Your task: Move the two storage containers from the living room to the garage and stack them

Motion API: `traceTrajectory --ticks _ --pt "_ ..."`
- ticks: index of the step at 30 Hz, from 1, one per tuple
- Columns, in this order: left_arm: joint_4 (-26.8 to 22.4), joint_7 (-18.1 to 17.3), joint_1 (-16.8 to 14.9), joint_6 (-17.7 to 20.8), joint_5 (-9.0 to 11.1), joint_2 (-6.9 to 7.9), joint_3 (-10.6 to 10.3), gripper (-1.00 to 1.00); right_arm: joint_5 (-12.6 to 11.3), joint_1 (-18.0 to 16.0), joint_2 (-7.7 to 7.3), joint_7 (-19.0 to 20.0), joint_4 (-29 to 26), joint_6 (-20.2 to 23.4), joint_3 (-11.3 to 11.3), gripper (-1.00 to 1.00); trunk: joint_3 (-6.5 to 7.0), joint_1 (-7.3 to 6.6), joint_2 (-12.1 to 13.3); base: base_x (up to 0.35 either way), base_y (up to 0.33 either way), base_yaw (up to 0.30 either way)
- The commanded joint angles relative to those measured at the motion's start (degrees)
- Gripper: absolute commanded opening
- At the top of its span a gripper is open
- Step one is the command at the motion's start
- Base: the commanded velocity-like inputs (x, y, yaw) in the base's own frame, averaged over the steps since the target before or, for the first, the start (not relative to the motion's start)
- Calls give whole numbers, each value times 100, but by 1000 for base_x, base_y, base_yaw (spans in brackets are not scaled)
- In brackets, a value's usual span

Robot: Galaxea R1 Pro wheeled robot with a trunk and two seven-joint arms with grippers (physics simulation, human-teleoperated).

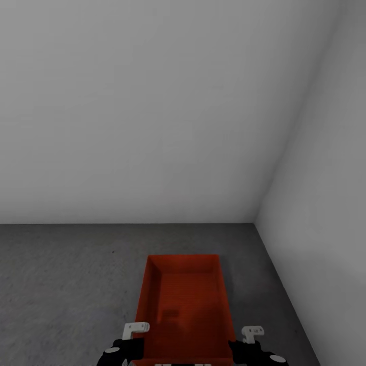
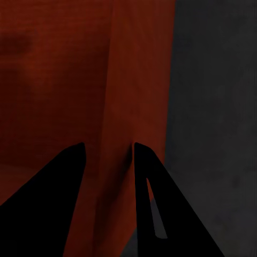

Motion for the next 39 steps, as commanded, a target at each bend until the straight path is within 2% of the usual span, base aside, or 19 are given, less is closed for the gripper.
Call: traceTrajectory --ticks 1,27,28,29,39 --pt "-111 43 -3 -349 30 -198 19 -100 98 1 9 49 76 9 -101 -100 -5 -1 -2 0 0 0" --pt "-102 18 -3 -358 39 -193 19 -100 89 1 10 49 76 9 -101 -100 -5 -1 -2 0 0 0" --pt "-102 18 -3 -358 36 -191 19 100 89 1 10 49 76 9 -101 -100 -5 -1 -2 0 0 0" --pt "-99 17 -3 -358 34 -185 19 100 89 1 10 54 76 7 -101 100 -5 -1 -2 0 0 0" --pt "-102 17 -3 -358 45 -172 19 100 89 1 1 83 78 -49 -110 100 -5 -1 -2 0 0 0"
